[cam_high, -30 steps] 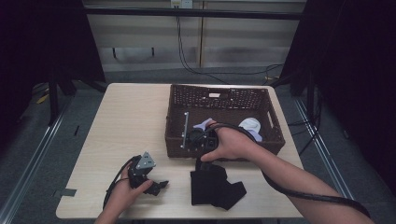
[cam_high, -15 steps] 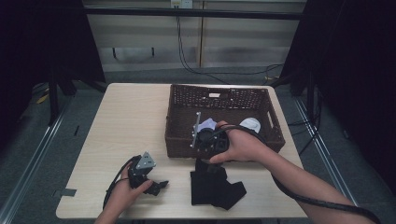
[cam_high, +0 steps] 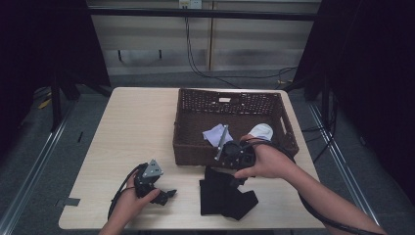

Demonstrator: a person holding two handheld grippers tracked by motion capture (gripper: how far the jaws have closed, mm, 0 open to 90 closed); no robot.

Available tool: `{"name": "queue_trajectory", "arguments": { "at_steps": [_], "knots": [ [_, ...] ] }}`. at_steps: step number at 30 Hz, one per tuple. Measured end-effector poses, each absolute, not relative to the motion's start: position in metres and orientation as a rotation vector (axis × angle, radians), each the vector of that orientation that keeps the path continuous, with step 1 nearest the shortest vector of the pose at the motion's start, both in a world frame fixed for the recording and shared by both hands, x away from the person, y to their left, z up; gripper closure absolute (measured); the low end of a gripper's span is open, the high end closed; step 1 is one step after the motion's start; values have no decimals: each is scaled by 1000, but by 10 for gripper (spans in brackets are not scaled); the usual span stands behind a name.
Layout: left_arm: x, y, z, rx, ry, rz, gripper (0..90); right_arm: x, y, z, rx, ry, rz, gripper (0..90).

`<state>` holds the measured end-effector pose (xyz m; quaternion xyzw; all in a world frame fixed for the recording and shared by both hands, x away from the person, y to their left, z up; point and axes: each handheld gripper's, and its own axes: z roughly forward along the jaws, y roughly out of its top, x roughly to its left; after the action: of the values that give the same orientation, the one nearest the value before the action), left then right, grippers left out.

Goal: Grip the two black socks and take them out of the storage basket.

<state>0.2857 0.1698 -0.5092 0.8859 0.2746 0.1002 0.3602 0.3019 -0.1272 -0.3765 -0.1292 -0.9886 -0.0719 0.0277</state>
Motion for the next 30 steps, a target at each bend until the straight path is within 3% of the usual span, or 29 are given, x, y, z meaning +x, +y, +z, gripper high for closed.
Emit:
{"name": "queue_trajectory", "arguments": {
  "at_steps": [30],
  "knots": [
    [286,170,-509,2284,708,260,0,273,-213,-427,-715,-2986,-427,276]
  ]
}}
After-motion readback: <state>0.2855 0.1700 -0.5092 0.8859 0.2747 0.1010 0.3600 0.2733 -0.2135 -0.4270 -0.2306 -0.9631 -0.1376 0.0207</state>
